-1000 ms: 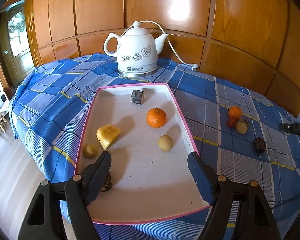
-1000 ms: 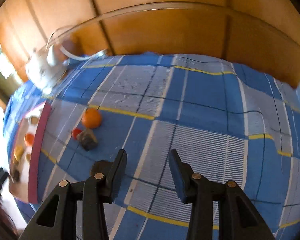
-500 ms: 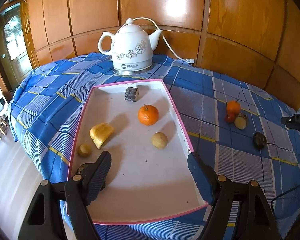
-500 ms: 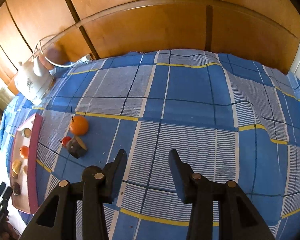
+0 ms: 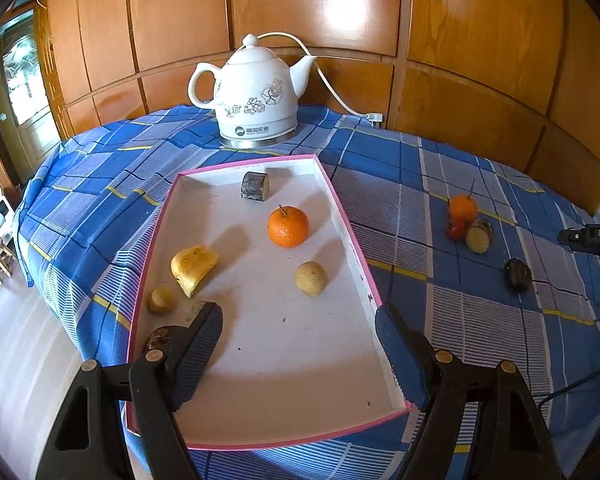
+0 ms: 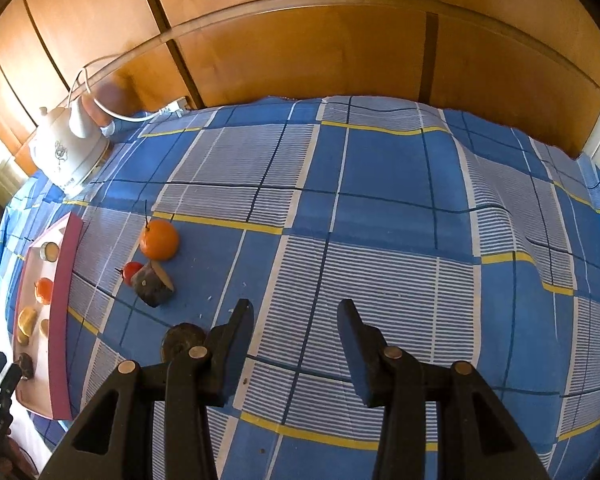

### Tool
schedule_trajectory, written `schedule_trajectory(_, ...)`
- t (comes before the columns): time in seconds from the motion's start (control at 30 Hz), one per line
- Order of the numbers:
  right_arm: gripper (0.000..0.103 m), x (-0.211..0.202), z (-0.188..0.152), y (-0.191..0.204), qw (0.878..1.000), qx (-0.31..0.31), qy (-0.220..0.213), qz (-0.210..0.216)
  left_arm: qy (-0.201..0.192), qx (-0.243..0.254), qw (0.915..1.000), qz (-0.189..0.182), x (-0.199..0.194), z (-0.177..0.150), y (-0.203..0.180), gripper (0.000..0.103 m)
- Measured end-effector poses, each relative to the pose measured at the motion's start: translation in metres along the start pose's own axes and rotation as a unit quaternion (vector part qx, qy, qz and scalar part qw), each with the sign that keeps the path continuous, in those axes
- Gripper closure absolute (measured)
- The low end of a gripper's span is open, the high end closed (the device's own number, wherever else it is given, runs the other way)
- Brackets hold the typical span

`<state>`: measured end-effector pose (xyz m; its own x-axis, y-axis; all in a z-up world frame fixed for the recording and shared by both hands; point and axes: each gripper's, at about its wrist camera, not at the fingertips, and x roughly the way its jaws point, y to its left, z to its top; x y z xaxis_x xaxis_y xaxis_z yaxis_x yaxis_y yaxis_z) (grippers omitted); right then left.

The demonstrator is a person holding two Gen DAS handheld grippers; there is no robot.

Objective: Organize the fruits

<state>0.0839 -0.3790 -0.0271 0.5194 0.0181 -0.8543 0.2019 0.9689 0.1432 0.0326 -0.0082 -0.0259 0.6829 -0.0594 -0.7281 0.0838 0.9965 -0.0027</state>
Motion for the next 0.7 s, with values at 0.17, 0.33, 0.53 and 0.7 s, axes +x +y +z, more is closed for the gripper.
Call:
schedule_trajectory(0.17, 0.059, 0.0, 0.0, 0.002, 1.0, -0.003, 0.0, 0.001, 0.002, 0.003, 1.0, -0.001, 0.001, 0.0, -0.002, 0.024)
schedule_trajectory(0.33, 0.059, -0.002, -0.001, 0.002, 1.0, -0.004, -0.003, 0.002, 0.003, 0.006, 1.0, -0.002, 0.001, -0.001, -0.005, 0.024)
schedule_trajectory(0.53, 0.059, -0.003, 0.0, 0.002, 1.0, -0.005, -0.005, 0.004, 0.005, 0.01, 0.9999, -0.002, 0.003, 0.0, -0.008, 0.024)
schedule_trajectory(0.7, 0.059, -0.005, 0.001, 0.002, 1.0, -0.005, -0.008, 0.005, 0.009, 0.019, 0.9997, -0.01, 0.004, 0.003, -0.014, 0.024)
